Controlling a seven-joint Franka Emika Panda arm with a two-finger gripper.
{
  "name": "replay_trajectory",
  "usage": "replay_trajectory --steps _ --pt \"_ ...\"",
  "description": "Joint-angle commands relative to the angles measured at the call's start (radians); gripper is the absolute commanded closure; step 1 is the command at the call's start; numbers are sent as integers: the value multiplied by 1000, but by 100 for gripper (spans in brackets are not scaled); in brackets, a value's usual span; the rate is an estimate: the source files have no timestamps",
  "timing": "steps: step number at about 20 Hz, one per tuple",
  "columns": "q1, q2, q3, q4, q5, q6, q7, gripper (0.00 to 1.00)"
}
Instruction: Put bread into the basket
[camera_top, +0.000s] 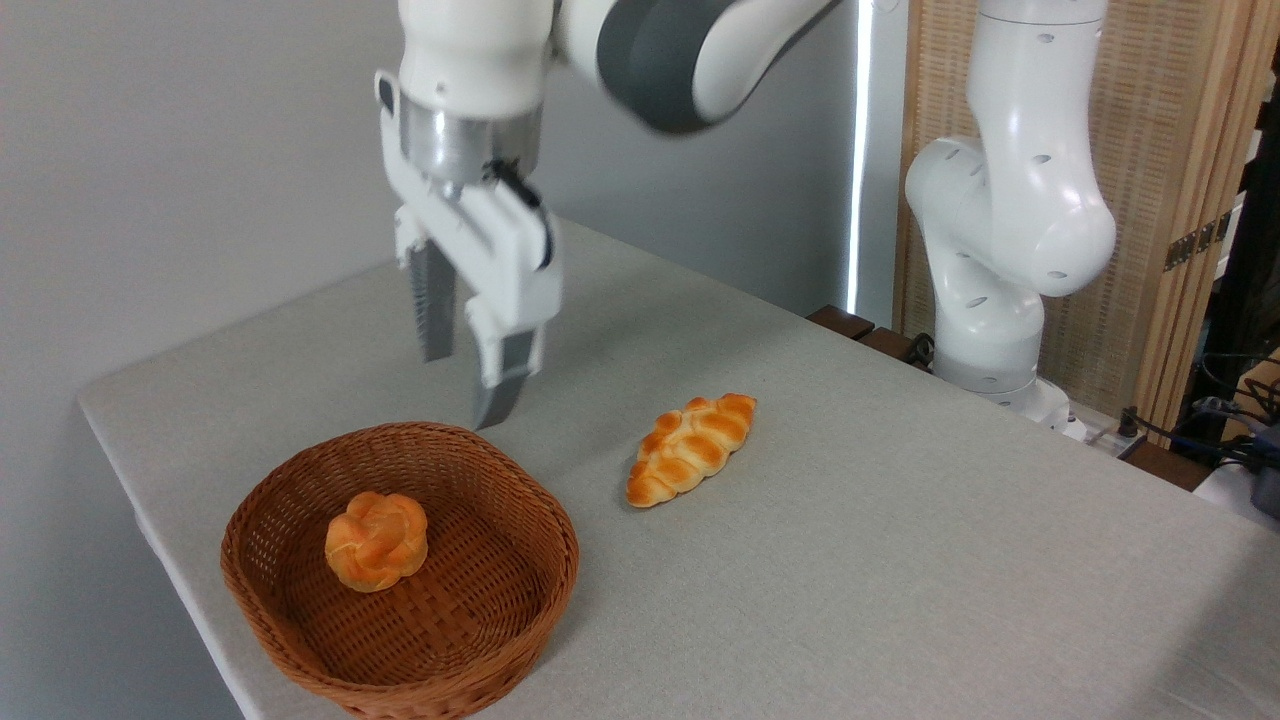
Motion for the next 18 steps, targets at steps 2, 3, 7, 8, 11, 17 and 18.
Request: replay_trajectory --steps 2,3,7,8,11,17,18 --pt "6 9 -39 80 190 -165 -218 0" --pt "7 12 -50 80 198 -165 -282 0" --pt "30 15 -70 84 198 -164 -334 0" --pt "78 17 -117 89 198 -164 -332 0" --pt "198 21 -231 90 198 -164 -325 0" --pt "198 23 -232 90 221 -156 -314 0" --pt "198 23 -232 90 221 -156 -314 0"
